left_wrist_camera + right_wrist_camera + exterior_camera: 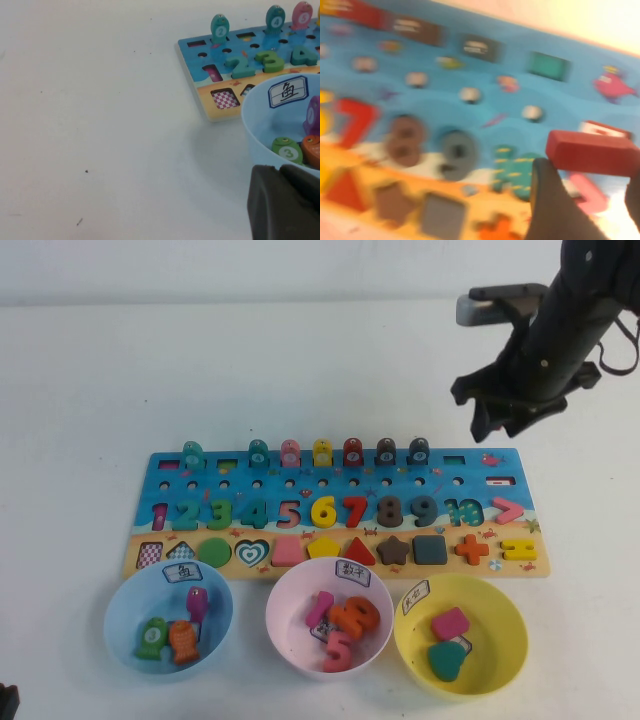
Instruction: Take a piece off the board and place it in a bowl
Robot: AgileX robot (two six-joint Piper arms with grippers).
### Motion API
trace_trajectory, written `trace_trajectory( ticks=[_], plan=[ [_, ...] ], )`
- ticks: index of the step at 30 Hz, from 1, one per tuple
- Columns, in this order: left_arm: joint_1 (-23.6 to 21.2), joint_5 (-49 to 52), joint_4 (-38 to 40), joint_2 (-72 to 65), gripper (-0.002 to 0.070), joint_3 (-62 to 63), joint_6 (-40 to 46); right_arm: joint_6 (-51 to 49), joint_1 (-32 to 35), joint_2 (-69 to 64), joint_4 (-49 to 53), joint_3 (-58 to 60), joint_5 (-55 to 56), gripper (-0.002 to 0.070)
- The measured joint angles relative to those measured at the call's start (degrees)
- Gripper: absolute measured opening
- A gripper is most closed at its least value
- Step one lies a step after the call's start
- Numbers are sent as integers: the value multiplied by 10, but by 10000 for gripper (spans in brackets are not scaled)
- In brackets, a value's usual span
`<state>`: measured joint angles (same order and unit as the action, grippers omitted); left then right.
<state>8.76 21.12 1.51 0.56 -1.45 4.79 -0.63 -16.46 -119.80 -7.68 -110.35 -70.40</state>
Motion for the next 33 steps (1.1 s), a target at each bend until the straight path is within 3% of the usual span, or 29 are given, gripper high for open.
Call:
trace_trajectory(
  ticks=[9, 26, 33],
  plan=[
    [0, 0, 0, 0, -5, 0, 0, 71, -45, 58, -44, 0, -2, 274],
    [0, 0, 0, 0, -5, 0, 0, 128, -270, 142, -44, 155, -3, 274],
    [0, 0, 0, 0, -5, 0, 0, 115, -331, 145, 42, 192, -2, 274]
  ],
)
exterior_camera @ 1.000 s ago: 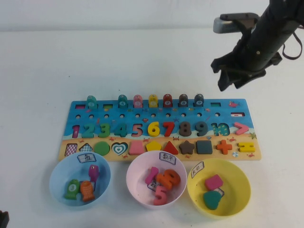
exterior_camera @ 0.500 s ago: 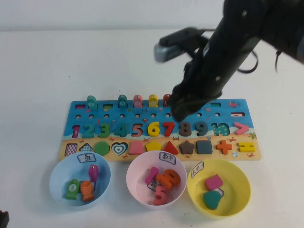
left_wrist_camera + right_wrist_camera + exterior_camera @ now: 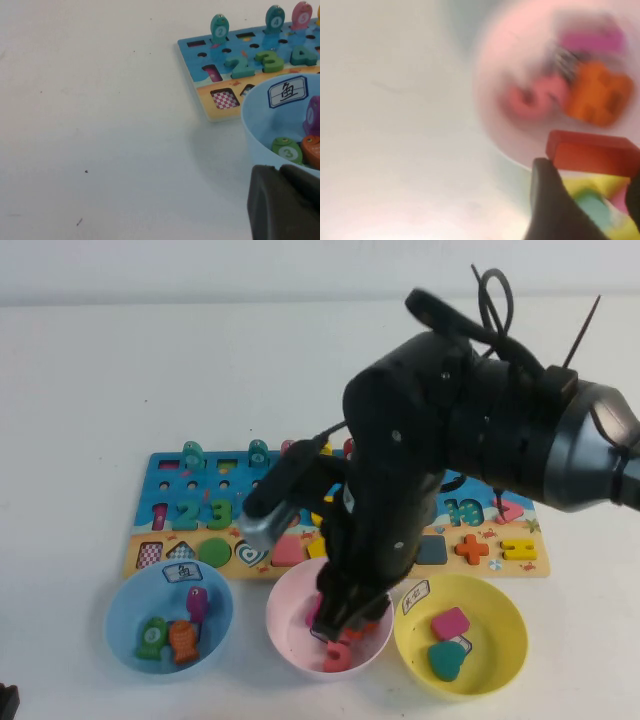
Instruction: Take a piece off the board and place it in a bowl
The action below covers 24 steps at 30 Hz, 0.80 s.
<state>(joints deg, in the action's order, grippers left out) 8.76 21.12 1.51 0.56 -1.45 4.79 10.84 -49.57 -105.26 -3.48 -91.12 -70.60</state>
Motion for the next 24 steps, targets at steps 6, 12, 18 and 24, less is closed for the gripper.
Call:
trace_trajectory(
  ticks=[6, 12, 18, 24],
  plan=[
    [0, 0, 0, 0, -5, 0, 0, -29, 19, 44, 46, 72, 2, 274],
    [0, 0, 0, 0, -5, 0, 0, -33, 68, 84, 49, 151, 3, 274],
    [0, 0, 0, 0, -5, 0, 0, -33, 98, 84, 50, 186, 10, 274],
    [0, 0, 0, 0, -5, 0, 0, -33, 99, 84, 35, 190, 37, 375]
  ],
)
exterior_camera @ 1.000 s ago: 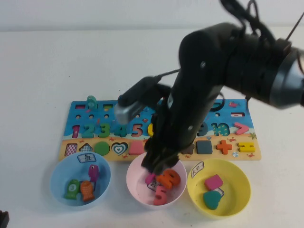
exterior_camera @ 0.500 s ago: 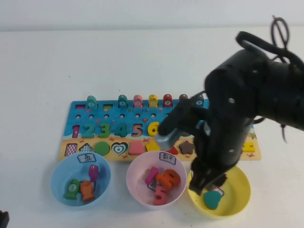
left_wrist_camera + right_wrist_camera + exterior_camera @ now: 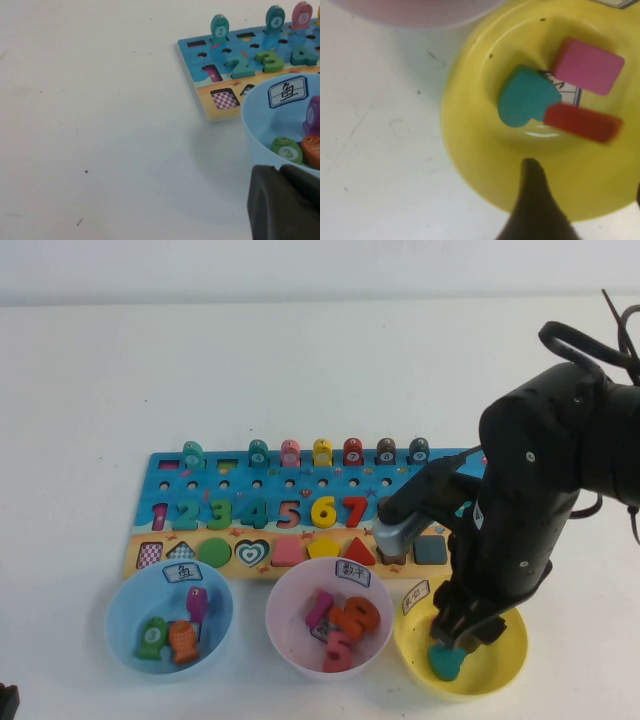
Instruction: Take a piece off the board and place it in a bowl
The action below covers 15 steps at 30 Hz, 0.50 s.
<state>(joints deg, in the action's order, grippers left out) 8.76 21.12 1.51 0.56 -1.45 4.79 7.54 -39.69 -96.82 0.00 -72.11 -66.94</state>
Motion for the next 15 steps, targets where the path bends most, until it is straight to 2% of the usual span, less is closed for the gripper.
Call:
trace_trajectory(
  ticks=[3, 7, 11, 15],
  plan=[
    [0, 0, 0, 0, -5, 0, 0, 0, 0, 0, -5, 0, 4, 452],
    [0, 0, 0, 0, -5, 0, 0, 0, 0, 0, -7, 0, 4, 464],
    [0, 0, 0, 0, -5, 0, 0, 0, 0, 17, -27, 1, 4, 396],
    [0, 0, 0, 0, -5, 0, 0, 0, 0, 88, -44, 23, 17, 233]
  ],
)
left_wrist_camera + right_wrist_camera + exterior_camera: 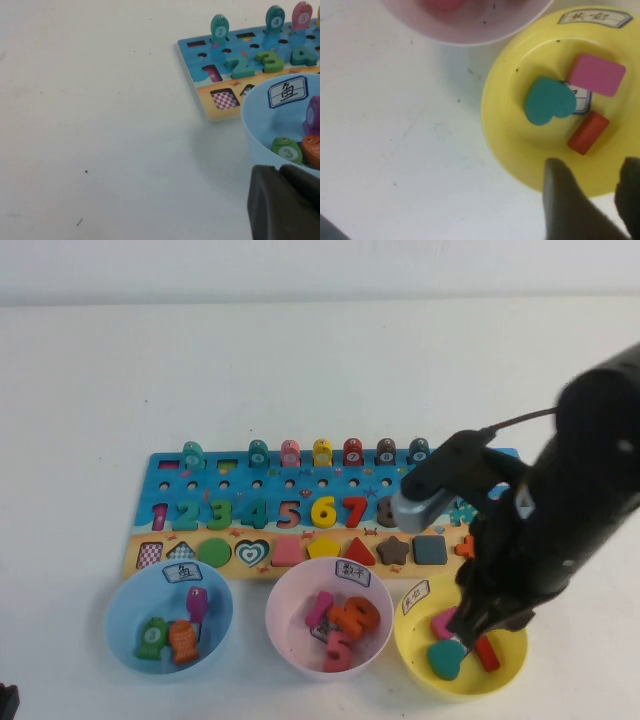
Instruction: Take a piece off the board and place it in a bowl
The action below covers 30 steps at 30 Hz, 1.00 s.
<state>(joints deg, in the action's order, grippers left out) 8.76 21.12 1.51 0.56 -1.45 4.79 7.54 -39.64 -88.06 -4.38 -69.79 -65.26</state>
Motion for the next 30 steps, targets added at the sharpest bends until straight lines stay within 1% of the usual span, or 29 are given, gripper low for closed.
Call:
trace_trajectory(
  ticks=[3, 5, 7, 10, 13, 16, 22, 25, 30],
  plan=[
    [0, 0, 0, 0, -5, 0, 0, 0, 0, 93, -5, 60, 43, 85],
    [0, 0, 0, 0, -5, 0, 0, 0, 0, 170, -6, 112, 85, 27],
    [0, 0, 0, 0, -5, 0, 0, 0, 0, 249, -3, 159, 130, 3],
    [0, 0, 0, 0, -5, 0, 0, 0, 0, 350, 23, 226, 200, -10],
    [0, 0, 0, 0, -5, 0, 0, 0, 0, 439, 55, 283, 242, -14],
    [0, 0, 0, 0, -5, 0, 0, -14, 0, 502, 64, 323, 250, -15],
    [0, 0, 0, 0, -5, 0, 0, -93, 11, 591, 72, 387, 251, -15],
    [0, 0, 0, 0, -5, 0, 0, -99, 52, 634, 74, 419, 256, -15],
    [0, 0, 0, 0, -5, 0, 0, -100, 172, 701, 76, 480, 267, -15]
  ],
)
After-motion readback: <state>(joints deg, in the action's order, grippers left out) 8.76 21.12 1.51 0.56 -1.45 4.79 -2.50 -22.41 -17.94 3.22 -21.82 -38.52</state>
